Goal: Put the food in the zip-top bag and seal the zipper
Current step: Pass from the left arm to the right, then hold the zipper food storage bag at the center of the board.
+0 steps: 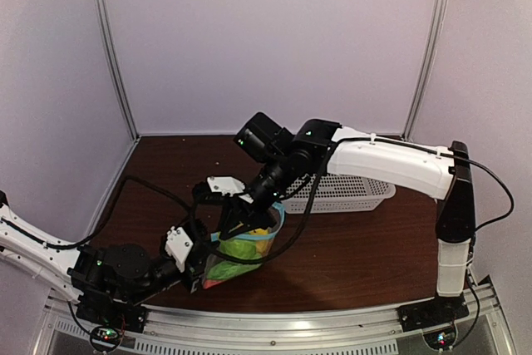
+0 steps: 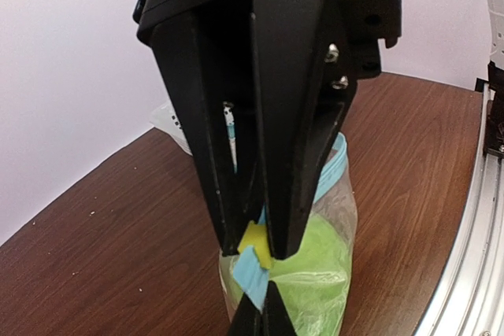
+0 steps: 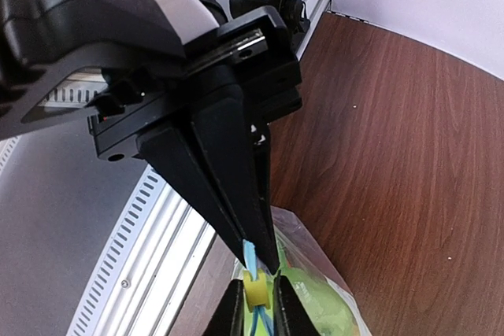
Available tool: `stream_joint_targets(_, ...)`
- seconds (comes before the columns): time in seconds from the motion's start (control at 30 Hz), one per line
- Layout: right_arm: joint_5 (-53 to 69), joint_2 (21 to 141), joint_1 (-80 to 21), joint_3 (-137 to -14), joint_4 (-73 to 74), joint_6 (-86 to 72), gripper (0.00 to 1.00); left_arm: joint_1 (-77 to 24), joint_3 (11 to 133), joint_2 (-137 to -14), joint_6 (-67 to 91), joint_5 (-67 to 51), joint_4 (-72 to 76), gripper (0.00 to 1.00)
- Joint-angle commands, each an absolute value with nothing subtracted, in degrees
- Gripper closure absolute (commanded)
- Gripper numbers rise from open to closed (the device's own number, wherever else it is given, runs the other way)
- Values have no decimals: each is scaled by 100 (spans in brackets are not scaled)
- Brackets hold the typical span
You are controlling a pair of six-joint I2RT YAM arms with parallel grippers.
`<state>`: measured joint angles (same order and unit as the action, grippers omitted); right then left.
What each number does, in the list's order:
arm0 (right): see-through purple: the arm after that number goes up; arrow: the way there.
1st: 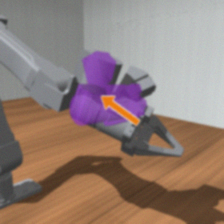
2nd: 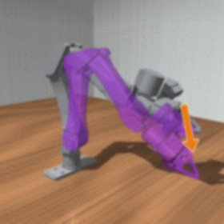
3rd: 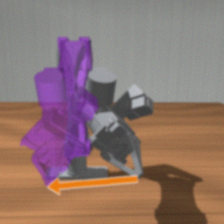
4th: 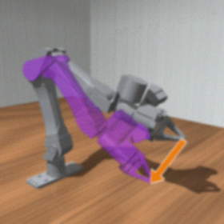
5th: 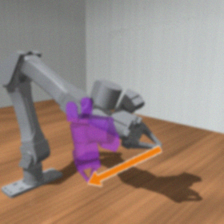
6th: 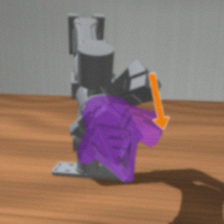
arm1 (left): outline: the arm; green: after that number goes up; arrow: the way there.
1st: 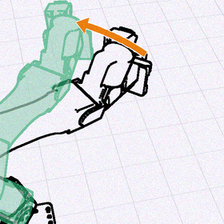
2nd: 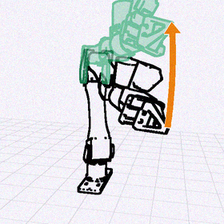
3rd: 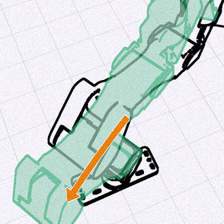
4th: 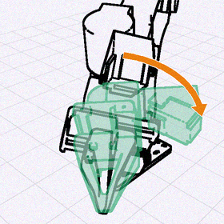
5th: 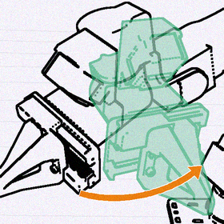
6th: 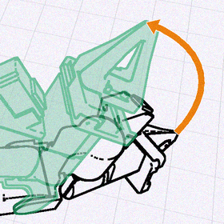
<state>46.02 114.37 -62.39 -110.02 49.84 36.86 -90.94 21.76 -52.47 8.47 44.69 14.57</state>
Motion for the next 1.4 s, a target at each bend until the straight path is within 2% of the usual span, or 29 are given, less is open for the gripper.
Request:
stream_joint_targets(0.0, 4359, 11530, -6258, -11128, 4930, 3512, 89, -9070, 2108, -5185, 800, 4565, 1791, 100)
stream_joint_targets(0.13, 4308, 11540, -6264, -11127, 4913, 3507, 100, -9069, 2109, -5190, 829, 4577, 1795, 100)
stream_joint_targets(0.4, 4274, 11488, -6258, -11145, 4971, 3580, 100, -9066, 2192, -5361, 833, 4596, 2013, 99)
stream_joint_targets(0.53, 4296, 11496, -6258, -11194, 5050, 3628, 100, -9068, 2213, -5391, 936, 4632, 1978, 93)
stream_joint_targets(0.67, 4311, 11496, -6266, -11231, 5073, 3630, 100, -9057, 2189, -5260, 1090, 4687, 1882, 80)
stream_joint_targets(0.73, 4315, 11493, -6263, -11248, 5080, 3630, 100, -9053, 2155, -5166, 1189, 4686, 1799, 77)
stream_joint_targets(0.83, 4329, 11496, -6264, -11259, 5089, 3630, 100, -9032, 2107, -5015, 1255, 4667, 1709, 81)
stream_joint_targets(1.13, 4368, 11505, -6267, -11285, 5071, 3587, 100, -8839, 2100, -5068, 1303, 4305, 1666, 83)
stream_joint_targets(1.37, 4338, 11535, -6267, -11290, 5106, 3615, 100, -8775, 2157, -5237, 1234, 4139, 1777, 95)
